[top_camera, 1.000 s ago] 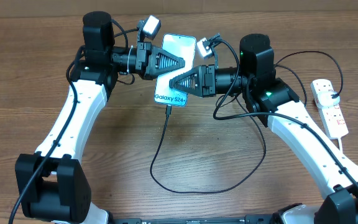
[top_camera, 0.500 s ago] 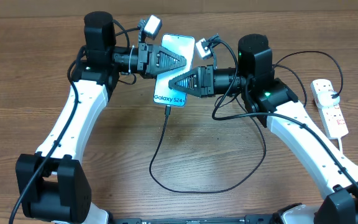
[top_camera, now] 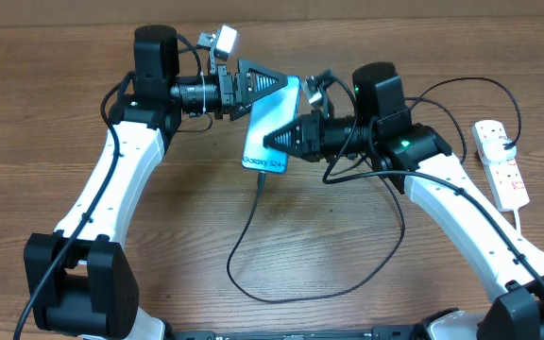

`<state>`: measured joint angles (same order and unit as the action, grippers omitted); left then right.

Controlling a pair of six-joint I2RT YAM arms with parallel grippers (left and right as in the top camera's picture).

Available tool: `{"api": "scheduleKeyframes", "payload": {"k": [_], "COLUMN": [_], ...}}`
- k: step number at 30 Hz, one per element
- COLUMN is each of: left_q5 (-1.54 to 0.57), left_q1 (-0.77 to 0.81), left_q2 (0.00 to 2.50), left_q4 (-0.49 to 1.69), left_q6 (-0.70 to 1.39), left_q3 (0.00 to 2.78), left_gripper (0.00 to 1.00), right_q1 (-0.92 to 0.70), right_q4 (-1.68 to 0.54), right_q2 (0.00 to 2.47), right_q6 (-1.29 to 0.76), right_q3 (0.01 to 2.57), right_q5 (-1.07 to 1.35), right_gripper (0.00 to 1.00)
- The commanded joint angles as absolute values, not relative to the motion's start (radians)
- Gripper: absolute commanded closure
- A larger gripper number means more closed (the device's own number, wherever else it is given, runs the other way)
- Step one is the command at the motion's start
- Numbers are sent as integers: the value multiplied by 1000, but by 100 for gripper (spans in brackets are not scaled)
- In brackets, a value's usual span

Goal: Plug charger to phone and switch on socket

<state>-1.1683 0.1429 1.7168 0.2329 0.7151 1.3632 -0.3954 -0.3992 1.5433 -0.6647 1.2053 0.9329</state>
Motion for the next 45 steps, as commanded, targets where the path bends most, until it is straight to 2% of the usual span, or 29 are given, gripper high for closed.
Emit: {"api": "scheduleKeyframes", "payload": {"k": [1, 7, 9, 14, 17, 24, 42, 45], "left_q5": [-1029, -903, -773, -270, -128, -67, -68, -68], "left_q1": [121, 81, 71, 71, 71, 71, 72, 72], "left_q2": [1713, 1713, 1713, 1713, 1713, 1713, 1713, 1713], "left_q4": [314, 537, 628, 799, 852, 863, 862, 862], "left_q6": [598, 448, 395, 316, 272, 239, 239, 239], "left_q3": [1365, 1365, 1365, 1365, 1365, 1365, 1365, 1365], "left_gripper": [0, 0, 0, 0, 0, 0, 0, 0], "right_q1": [-397, -397, -397, -397, -397, -397, -399, -399], "right_q4": [-497, -654, -686, -734, -733, -664, -515, -506], "right_q2": [1532, 1547, 1564, 1636, 1705, 1866, 2021, 2025], "right_q6": [-537, -454, -435, -436, -436, -436, -436, -436], "right_q3": [1224, 1224, 1224, 1224, 1224, 1224, 1224, 1224], "right_q5": [669, 395, 349, 352, 416, 603, 608, 607], "right_gripper": [96, 96, 96, 96, 96, 96, 96, 90]}}
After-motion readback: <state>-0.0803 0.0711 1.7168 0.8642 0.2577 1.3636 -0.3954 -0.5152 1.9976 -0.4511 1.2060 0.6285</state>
